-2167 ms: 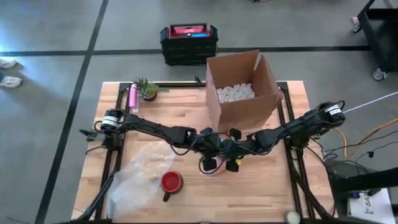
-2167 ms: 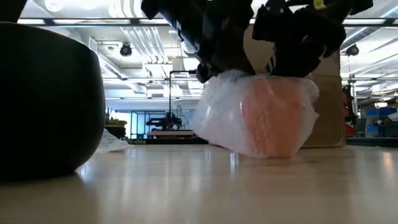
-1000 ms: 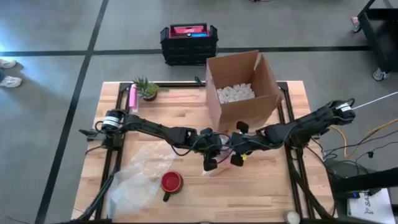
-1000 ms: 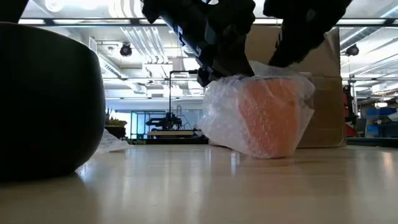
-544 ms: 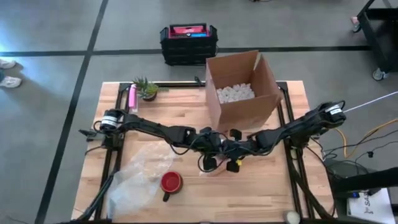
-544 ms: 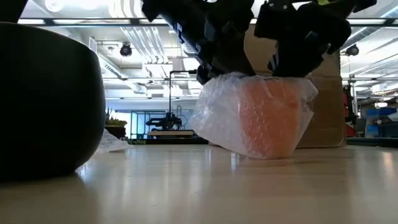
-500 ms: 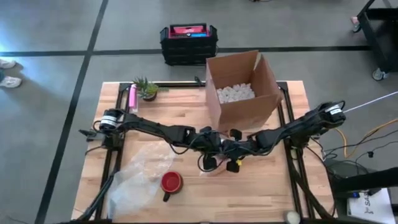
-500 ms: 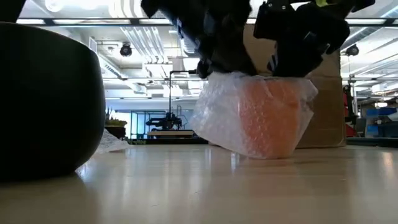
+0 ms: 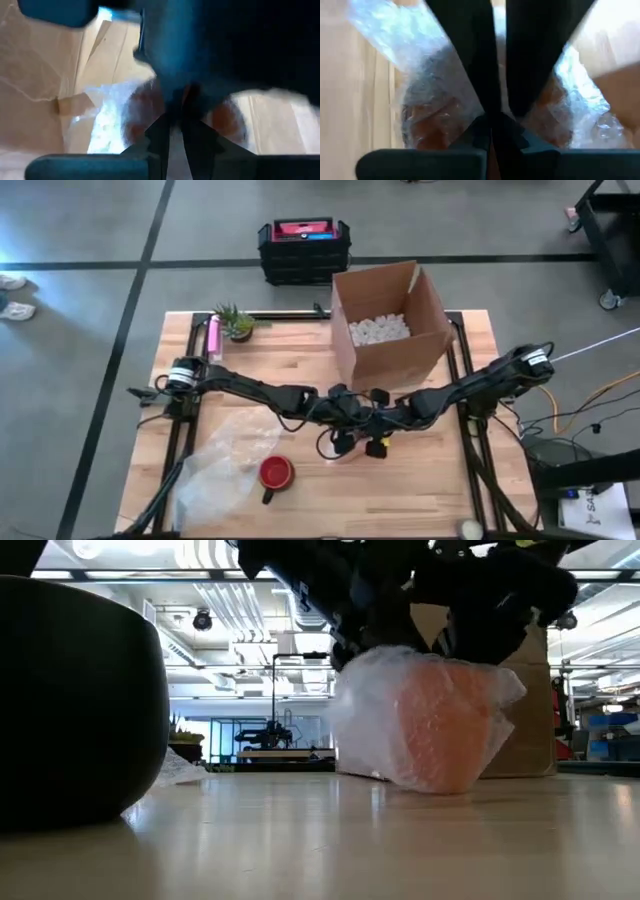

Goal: Wrap mug
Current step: Wrap the orange mug with the right transparent bubble wrap

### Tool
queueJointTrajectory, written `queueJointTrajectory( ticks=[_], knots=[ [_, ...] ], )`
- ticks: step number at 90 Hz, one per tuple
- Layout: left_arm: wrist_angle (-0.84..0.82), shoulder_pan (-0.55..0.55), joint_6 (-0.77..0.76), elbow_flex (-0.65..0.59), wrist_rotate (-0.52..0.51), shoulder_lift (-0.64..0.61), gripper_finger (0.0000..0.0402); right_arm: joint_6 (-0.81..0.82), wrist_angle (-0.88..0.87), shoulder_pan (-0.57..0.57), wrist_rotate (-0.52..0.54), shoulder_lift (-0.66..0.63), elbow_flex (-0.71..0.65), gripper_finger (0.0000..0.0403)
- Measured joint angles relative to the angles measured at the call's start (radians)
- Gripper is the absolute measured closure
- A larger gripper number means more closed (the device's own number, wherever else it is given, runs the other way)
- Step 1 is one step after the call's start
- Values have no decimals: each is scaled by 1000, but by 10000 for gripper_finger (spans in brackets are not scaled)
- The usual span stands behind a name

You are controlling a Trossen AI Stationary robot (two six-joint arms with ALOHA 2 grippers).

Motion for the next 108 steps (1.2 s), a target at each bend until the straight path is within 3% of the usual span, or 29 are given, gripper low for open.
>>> queueJointTrajectory(
  ticks=[19,35,73,108],
  knots=[
    [-19,1,4,-5,1,0,365,-4,-92,-3,27,-57,84,403],
    [-29,1,-1,-6,-1,-1,365,-16,19,-8,71,-25,39,403],
    [-81,0,-7,1,8,-72,365,44,67,4,83,49,-25,403],
    [-367,-44,-87,3,9,-227,365,51,79,5,92,43,-27,403]
  ],
)
